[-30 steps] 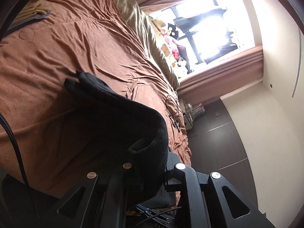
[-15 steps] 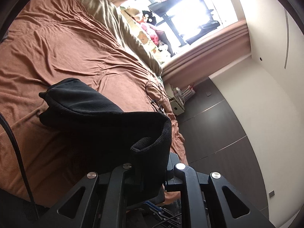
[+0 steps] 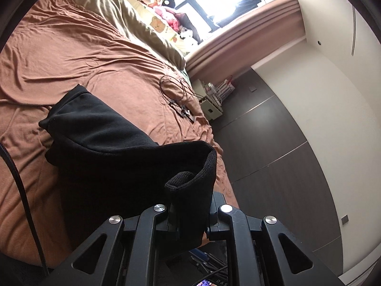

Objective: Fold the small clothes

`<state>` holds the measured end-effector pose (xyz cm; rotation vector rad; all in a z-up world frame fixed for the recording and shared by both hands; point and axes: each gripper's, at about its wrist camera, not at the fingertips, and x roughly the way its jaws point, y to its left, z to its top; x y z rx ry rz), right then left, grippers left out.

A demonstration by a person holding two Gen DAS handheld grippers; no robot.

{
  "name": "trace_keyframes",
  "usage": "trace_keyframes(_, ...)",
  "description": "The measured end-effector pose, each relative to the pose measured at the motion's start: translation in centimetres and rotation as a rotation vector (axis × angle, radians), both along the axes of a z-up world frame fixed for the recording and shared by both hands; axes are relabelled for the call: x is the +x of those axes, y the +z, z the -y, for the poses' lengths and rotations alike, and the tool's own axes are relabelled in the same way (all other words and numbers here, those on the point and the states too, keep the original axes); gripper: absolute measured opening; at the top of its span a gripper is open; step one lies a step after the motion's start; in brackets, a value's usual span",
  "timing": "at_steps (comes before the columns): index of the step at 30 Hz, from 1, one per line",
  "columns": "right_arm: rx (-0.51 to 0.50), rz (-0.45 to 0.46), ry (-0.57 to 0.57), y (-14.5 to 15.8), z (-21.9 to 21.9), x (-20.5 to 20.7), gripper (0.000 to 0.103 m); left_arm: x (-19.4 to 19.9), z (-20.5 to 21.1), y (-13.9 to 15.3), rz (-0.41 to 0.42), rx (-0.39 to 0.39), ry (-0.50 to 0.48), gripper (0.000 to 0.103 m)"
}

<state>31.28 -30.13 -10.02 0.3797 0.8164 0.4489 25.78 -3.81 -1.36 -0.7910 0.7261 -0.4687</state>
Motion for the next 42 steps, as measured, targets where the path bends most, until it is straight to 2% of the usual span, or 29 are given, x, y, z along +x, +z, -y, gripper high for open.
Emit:
trace_keyframes(15,0.016,-0.056,-0.058,-1.3,4.5,0.0,0.045,4.2,10.8,-5.3,-0.128,0.077,-0.169,0.016)
trace_keyframes(17,0.017,-0.063,-0.053,-1.4,4.5,0.0,0.045,4.4,12.0,-6.3,-0.155,0.082,-0.191,0.024)
trace_keyframes(19,0.027,-0.069,-0.037,-1.5,4.4,0.0,0.045,4.3,12.9,-6.9,-0.174,0.083,-0.218,0.038)
trace_keyframes(21,0.024,-0.072,-0.021,-1.5,4.1,0.1,0.045,4.1,13.2,-7.3,-0.180,0.089,-0.236,0.047)
trace_keyframes(25,0.018,-0.071,-0.004,-1.8,3.3,0.7,0.050,3.3,11.6,-7.2,-0.172,0.114,-0.204,0.057)
trace_keyframes(30,0.015,-0.072,-0.022,-1.8,2.8,1.6,0.050,2.0,7.6,-7.8,-0.189,0.126,-0.135,0.059)
trace_keyframes(33,0.012,-0.070,-0.024,-1.5,2.5,2.6,0.050,1.0,5.3,-8.6,-0.205,0.167,-0.086,0.059)
trace_keyframes(38,-0.078,-0.063,0.002,-0.5,1.2,4.5,0.050,-0.4,1.9,-10.6,-0.260,0.204,-0.024,0.059)
trace_keyframes(42,-0.182,-0.076,0.070,0.2,-0.7,6.2,0.050,-1.4,-0.3,-12.2,-0.302,0.222,0.022,0.059)
